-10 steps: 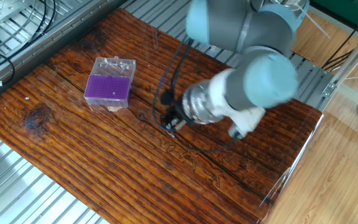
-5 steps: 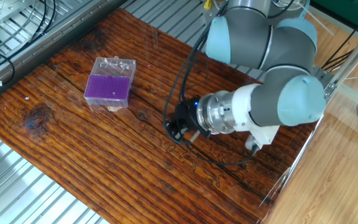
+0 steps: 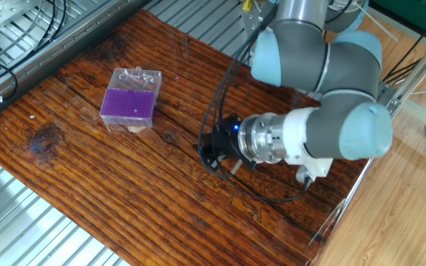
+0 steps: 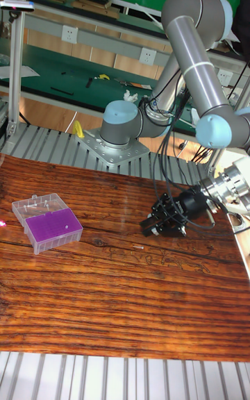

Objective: Insert a small pipette tip into the holder for small pipette tips

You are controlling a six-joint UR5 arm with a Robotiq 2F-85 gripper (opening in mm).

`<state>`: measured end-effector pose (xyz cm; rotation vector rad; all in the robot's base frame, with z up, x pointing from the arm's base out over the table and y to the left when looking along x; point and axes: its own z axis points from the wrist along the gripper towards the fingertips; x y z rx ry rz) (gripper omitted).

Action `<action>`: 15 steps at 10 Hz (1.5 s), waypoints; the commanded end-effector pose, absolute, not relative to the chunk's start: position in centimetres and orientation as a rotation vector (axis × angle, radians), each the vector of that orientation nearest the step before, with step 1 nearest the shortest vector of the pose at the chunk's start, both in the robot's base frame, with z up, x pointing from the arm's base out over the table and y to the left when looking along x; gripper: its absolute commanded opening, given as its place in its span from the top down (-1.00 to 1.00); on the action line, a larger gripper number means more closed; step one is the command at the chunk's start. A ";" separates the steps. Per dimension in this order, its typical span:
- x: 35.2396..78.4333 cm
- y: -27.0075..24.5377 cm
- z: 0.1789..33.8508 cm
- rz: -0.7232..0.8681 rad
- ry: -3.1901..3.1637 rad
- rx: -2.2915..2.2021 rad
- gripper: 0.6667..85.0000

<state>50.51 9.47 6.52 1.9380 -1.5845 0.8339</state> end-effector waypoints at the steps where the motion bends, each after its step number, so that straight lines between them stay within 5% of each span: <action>1: 51.5 9.9 5.7 0.849 -1.562 1.945 0.25; 3: 52.4 11.2 3.7 0.799 -1.568 1.980 0.23; 8: 49.8 12.2 4.7 0.777 -1.510 1.879 0.23; 15: 47.9 10.5 5.2 0.953 -1.536 1.721 0.25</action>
